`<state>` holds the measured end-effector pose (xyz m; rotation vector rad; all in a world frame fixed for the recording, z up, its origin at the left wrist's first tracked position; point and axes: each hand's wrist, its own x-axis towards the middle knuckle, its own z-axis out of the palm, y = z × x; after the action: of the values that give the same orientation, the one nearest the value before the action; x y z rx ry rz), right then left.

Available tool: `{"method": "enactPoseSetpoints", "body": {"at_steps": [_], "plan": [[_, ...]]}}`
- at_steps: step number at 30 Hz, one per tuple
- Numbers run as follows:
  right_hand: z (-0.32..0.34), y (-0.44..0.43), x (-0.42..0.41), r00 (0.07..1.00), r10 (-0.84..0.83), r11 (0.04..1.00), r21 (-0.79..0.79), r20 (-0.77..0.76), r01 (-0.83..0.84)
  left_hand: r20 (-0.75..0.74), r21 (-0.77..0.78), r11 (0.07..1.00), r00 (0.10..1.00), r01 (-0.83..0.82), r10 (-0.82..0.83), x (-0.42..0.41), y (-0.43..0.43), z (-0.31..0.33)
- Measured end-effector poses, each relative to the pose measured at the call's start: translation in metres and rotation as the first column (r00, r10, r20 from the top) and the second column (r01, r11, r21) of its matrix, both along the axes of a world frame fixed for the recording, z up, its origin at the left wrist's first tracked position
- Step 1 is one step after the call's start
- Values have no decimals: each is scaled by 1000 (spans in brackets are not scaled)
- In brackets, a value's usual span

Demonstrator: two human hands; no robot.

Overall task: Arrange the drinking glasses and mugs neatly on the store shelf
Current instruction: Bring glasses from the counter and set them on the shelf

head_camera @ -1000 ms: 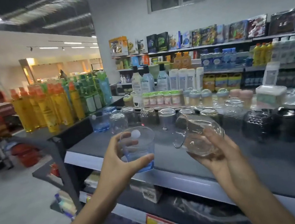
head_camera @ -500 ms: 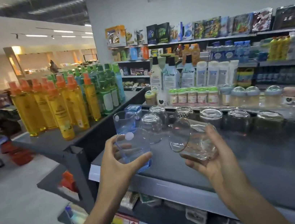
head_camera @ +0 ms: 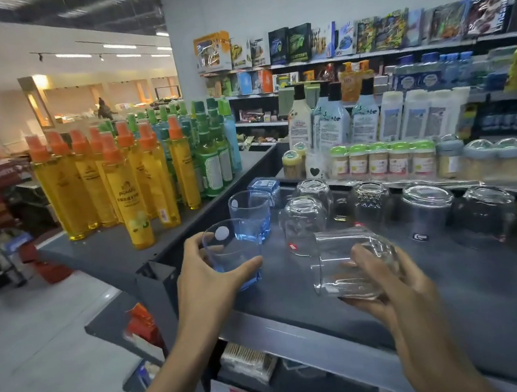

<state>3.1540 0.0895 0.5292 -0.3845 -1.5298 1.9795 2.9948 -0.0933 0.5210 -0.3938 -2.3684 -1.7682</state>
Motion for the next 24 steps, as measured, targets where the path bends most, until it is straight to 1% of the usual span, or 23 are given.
{"method": "enactPoseSetpoints", "body": {"at_steps": [3,8,11,20,24], "plan": [[-2,-6,-3,999,-43,999,28,18,43,9,19,999,1000,30,-30,-13,0,-1],[-10,-10,-7,994,-101,992,74,50,98,25,-6,997,996,83,-83,-31,2,1],[-13,-12,-8,992,-105,991,88,66,99,32,-32,995,995,97,-96,-36,3,-5],[-16,-13,-8,982,-138,982,144,126,120,34,-36,998,998,51,-50,-36,9,-4],[-19,-11,-8,972,-170,977,158,164,144,38,-64,997,999,38,-36,-36,10,-4]]}}
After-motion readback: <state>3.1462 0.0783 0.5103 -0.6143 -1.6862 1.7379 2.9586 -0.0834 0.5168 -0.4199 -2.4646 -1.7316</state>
